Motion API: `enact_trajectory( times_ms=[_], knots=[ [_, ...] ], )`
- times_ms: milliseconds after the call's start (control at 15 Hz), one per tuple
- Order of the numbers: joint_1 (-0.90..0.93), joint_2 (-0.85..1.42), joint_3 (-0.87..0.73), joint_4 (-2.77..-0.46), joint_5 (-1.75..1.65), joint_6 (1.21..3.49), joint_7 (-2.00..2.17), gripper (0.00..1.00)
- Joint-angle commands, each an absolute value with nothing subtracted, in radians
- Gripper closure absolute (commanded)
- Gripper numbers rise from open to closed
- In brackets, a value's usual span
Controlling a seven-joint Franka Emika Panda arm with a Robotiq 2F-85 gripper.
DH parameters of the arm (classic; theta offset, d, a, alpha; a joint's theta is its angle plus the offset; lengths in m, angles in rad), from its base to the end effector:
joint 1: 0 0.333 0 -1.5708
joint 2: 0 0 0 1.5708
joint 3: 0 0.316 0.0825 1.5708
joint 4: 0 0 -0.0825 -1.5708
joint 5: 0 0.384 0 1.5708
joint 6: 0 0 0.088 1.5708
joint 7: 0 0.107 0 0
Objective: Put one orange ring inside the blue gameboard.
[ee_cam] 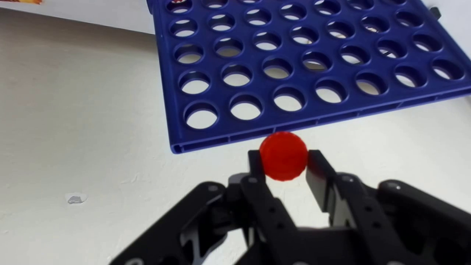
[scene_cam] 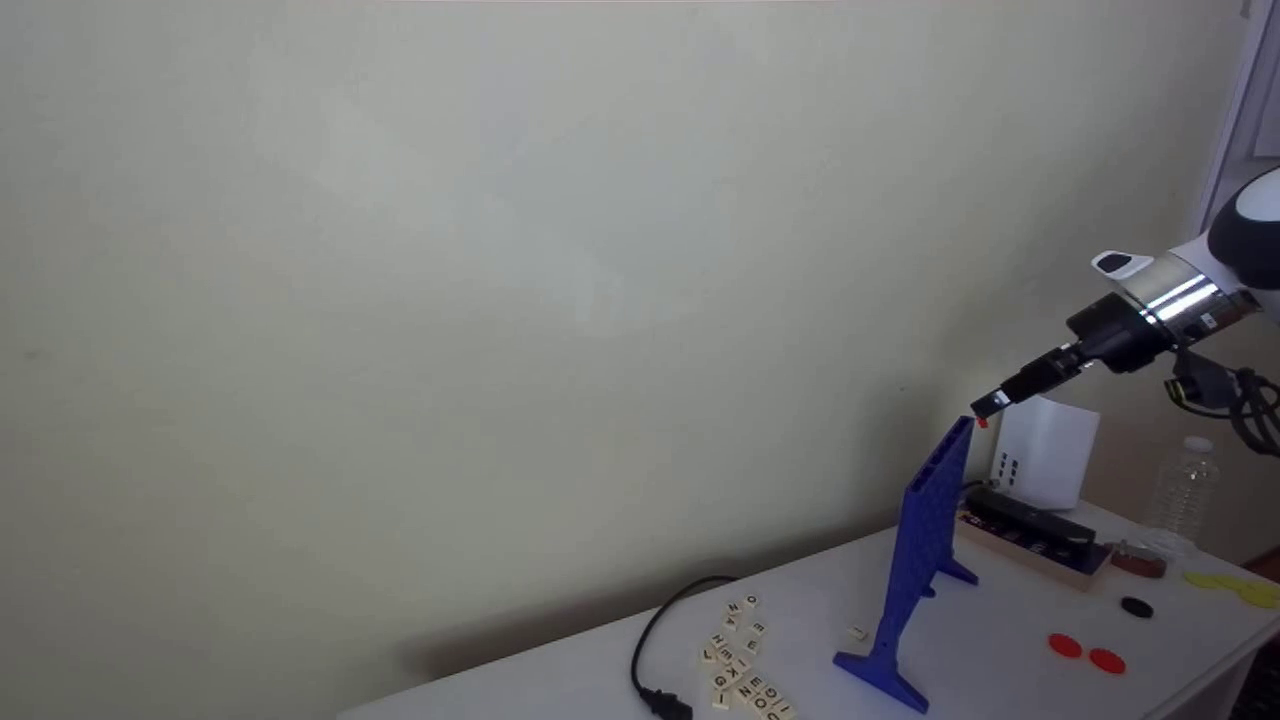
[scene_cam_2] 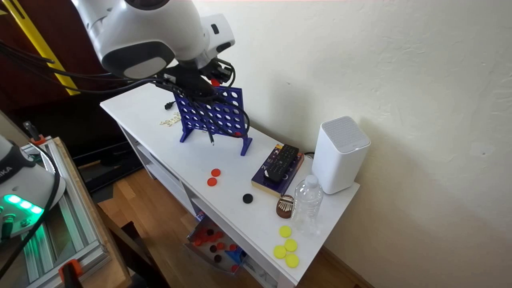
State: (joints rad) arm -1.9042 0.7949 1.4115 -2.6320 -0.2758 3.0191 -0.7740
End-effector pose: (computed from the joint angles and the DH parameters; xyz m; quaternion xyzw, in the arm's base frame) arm 0.4320 -0.1541 0.2627 -0.9081 -0.1794 -0.3350 0.1759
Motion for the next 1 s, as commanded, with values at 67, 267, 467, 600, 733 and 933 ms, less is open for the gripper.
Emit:
enact_trajectory(
  times_ms=[67,267,467,600,733,933],
  knots=[
    [-1.892,0.813,1.393,-2.63,-0.307,3.037,-0.754,0.9],
    [-1.886,0.817,1.384,-2.627,-0.307,3.045,-0.755,0.9],
    [-1.877,0.827,1.373,-2.622,-0.309,3.056,-0.758,0.9],
    [-1.87,0.833,1.367,-2.618,-0.309,3.059,-0.758,0.9],
    [-1.863,0.838,1.363,-2.615,-0.312,3.067,-0.758,0.9],
    [-1.848,0.848,1.354,-2.605,-0.312,3.067,-0.759,0.9]
  ],
)
